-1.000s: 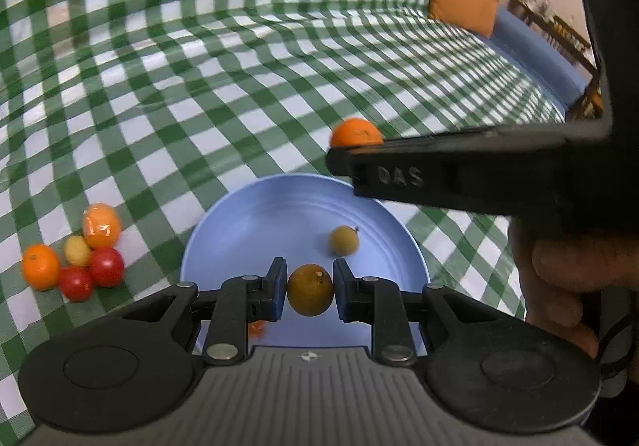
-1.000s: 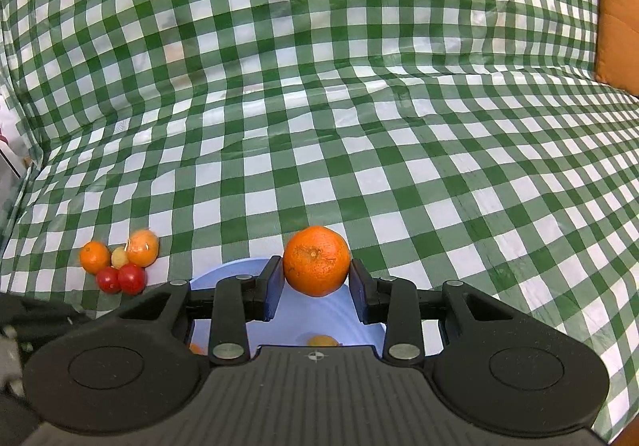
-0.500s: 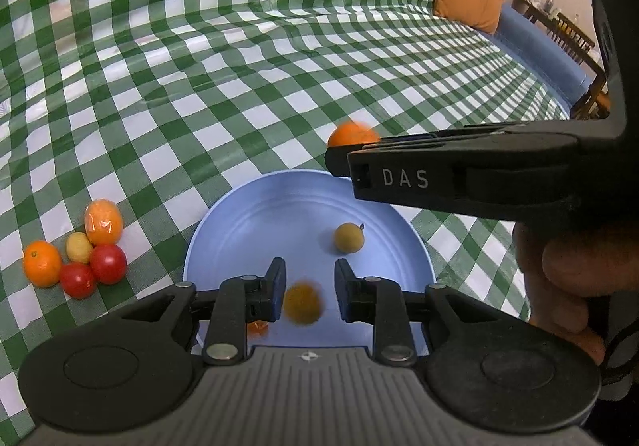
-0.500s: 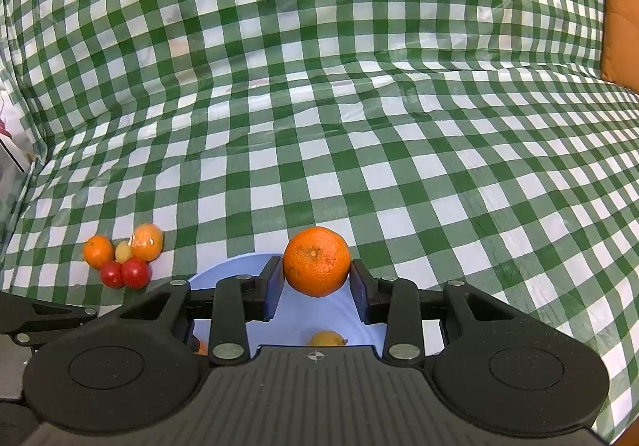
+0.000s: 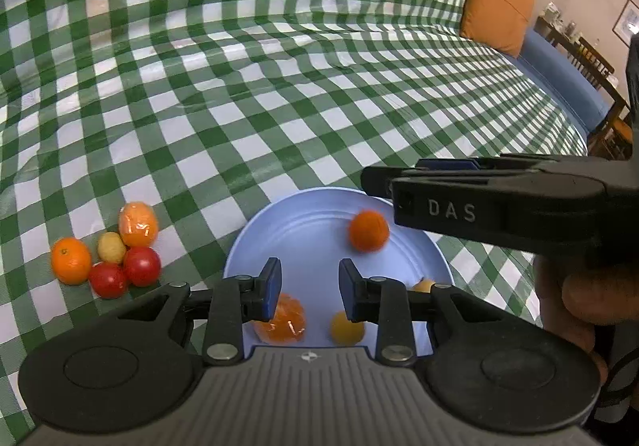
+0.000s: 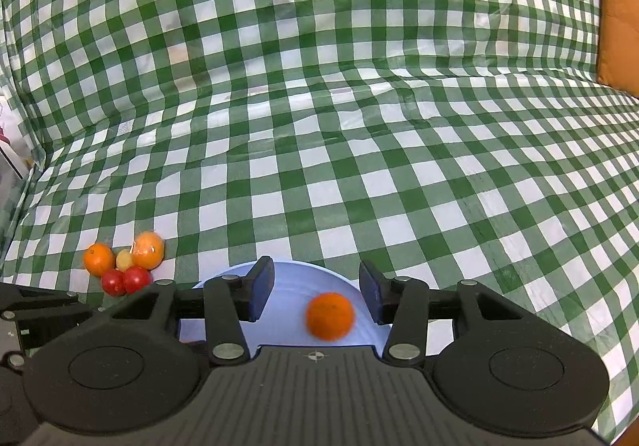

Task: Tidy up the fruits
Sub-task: 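Open the left tool to drop the lemon while the right tool drops the tangerine onto the plate, then move both open tools back toward the remaining fruit cluster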

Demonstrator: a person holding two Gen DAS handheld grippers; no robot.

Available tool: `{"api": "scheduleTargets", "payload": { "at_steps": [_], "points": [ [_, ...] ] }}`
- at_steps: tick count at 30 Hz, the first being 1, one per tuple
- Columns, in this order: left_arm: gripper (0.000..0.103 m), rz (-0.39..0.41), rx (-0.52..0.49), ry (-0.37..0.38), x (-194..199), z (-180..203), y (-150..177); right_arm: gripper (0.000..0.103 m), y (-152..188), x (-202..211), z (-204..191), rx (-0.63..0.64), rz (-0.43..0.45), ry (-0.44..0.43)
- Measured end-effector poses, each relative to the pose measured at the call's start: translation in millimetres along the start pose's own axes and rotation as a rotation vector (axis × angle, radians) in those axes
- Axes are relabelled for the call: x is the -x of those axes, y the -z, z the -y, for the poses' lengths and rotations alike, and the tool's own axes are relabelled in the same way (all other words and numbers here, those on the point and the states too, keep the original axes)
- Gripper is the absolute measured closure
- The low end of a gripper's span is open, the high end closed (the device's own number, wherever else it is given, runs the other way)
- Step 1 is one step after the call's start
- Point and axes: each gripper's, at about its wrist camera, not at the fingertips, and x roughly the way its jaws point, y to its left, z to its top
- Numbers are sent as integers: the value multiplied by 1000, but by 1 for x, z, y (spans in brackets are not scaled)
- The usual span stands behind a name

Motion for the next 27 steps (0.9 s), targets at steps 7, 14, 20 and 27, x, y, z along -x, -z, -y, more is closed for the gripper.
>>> {"api": "scheduleTargets", "payload": {
  "at_steps": [7,14,20,27],
  "points": [
    [68,9,20,-20,1,-7,-1,54,-2,-1,-1,17,-2,-14],
    [68,16,36,-38,5,-14,-1,54,-4,0,-7,26,3,-24],
    [68,22,48,-46,8,-18,-1,54,-4,0,-13,36,5,-31],
    [68,29,59,-51,12,-22,-1,54,-4,-2,-17,46,5,-40]
  ]
}}
